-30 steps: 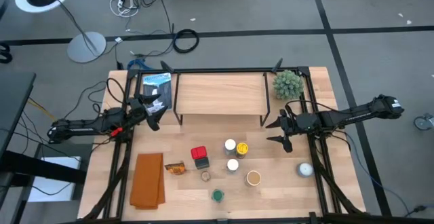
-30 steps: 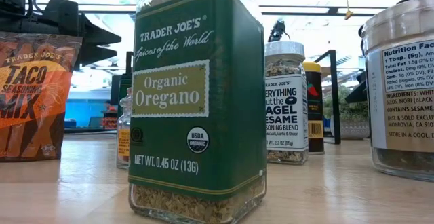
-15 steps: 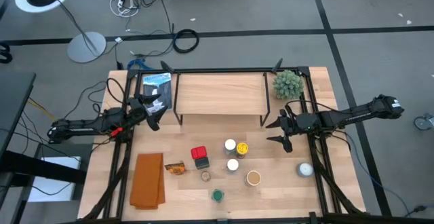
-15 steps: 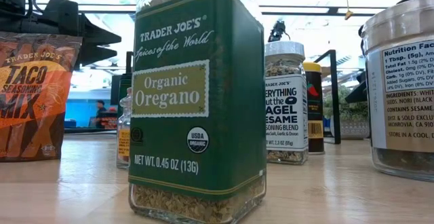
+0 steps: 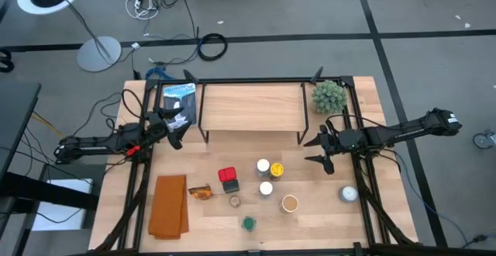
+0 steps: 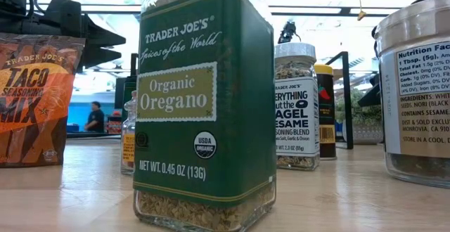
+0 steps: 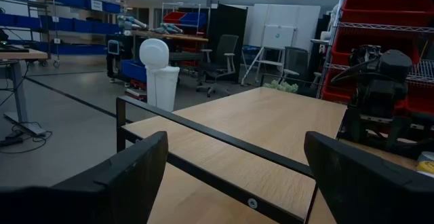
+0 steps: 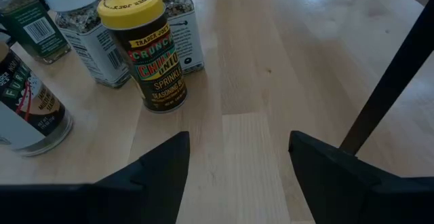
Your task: Shelf spices
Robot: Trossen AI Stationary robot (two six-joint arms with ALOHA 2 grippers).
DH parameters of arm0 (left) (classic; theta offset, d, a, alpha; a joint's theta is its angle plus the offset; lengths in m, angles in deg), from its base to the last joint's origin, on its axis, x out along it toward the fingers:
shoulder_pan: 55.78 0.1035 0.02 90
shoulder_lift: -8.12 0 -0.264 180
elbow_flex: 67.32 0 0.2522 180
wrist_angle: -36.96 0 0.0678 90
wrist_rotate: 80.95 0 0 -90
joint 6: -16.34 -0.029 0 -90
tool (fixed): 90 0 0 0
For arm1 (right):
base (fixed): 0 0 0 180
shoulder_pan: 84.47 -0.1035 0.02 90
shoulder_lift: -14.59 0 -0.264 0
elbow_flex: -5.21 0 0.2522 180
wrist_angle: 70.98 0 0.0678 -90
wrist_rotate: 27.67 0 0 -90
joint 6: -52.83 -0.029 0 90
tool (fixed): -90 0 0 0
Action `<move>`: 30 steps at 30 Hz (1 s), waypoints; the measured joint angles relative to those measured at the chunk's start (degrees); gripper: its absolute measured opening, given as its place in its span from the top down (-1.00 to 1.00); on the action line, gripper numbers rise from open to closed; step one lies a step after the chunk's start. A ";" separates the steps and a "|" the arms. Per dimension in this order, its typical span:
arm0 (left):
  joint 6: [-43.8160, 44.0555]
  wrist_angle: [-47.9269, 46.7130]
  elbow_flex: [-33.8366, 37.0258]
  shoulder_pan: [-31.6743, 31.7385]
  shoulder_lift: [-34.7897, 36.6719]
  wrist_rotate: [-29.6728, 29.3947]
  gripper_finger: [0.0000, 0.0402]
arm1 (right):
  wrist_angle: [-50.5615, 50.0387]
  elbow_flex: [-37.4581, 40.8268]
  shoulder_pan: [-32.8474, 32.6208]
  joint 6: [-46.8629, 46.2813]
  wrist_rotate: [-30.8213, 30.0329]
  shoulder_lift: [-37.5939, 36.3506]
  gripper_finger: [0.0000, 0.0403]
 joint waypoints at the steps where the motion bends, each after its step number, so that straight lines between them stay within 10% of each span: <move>1: 0.00 -0.02 0.00 0.00 0.00 0.00 -0.75 | 0.00 0.01 0.00 0.00 -0.01 -0.01 -0.26; 30: 0.00 -0.01 0.00 -0.01 0.02 0.00 -0.75 | 2.95 -0.01 0.02 -3.38 0.04 -0.01 -0.26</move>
